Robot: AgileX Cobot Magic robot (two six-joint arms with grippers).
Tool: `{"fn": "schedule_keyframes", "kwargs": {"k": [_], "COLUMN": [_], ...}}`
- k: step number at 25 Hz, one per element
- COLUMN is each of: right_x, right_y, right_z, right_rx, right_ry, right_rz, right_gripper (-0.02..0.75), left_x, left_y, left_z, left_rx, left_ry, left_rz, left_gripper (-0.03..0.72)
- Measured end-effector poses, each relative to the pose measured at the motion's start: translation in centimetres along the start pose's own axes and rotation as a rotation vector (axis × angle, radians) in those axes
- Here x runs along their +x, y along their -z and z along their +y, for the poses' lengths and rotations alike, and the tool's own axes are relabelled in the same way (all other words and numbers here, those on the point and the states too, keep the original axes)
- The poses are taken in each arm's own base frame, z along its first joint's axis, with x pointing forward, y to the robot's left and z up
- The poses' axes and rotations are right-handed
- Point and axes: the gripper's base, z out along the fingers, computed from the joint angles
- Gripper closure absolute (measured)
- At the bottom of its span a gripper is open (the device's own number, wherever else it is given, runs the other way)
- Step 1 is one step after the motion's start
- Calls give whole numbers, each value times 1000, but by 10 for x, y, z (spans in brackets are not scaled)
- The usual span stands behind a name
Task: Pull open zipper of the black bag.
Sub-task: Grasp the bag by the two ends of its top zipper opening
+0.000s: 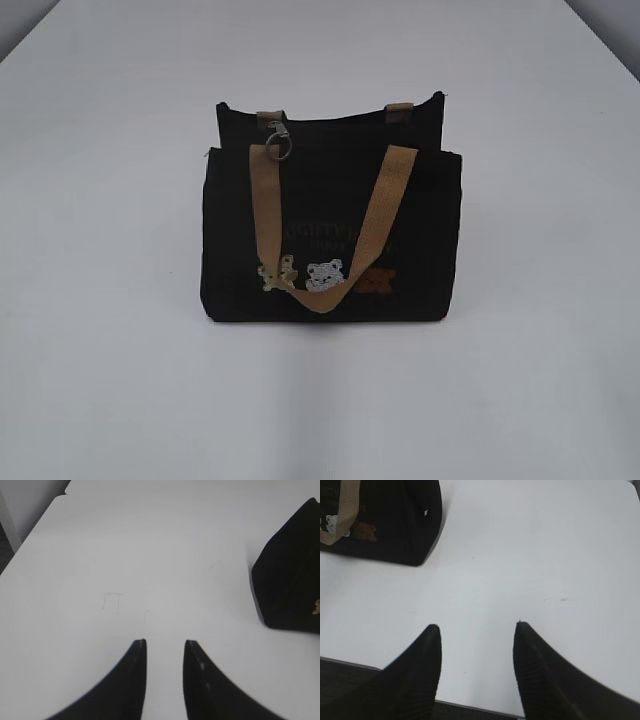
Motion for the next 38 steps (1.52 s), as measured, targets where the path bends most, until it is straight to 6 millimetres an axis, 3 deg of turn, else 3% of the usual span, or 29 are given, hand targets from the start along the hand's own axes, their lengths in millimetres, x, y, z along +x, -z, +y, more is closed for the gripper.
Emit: {"fn": "schedule_keyframes", "kwargs": {"k": [23,25,27,30,33,36,38], "right_x": [0,0,0,0,0,0,0], "right_y": [0,0,0,0,0,0,0], "right_z": [0,0,0,0,0,0,0], "right_rx": [-1,-1,-1,-1,-1,-1,-1], "right_ry": [0,0,0,0,0,0,0], "right_rz": [0,0,0,0,0,0,0], "right_gripper": [366,366,366,366,366,366,366], "left_x": [0,-7,-27,-66,-88,-91,-82], "left_y": [0,-2,-8,-26,-70,-127,-170], "left_z": [-3,-7,-15,-28,-34,-42,-49], "left_rx": [28,74,161,269,330,446,551], "left_ry": [4,-30,-136,-264,-329,-376,-450], "left_rz": [0,-11,-131,-371,-366,-249,-175], "left_gripper": [501,496,470,370,286,262,258]}}
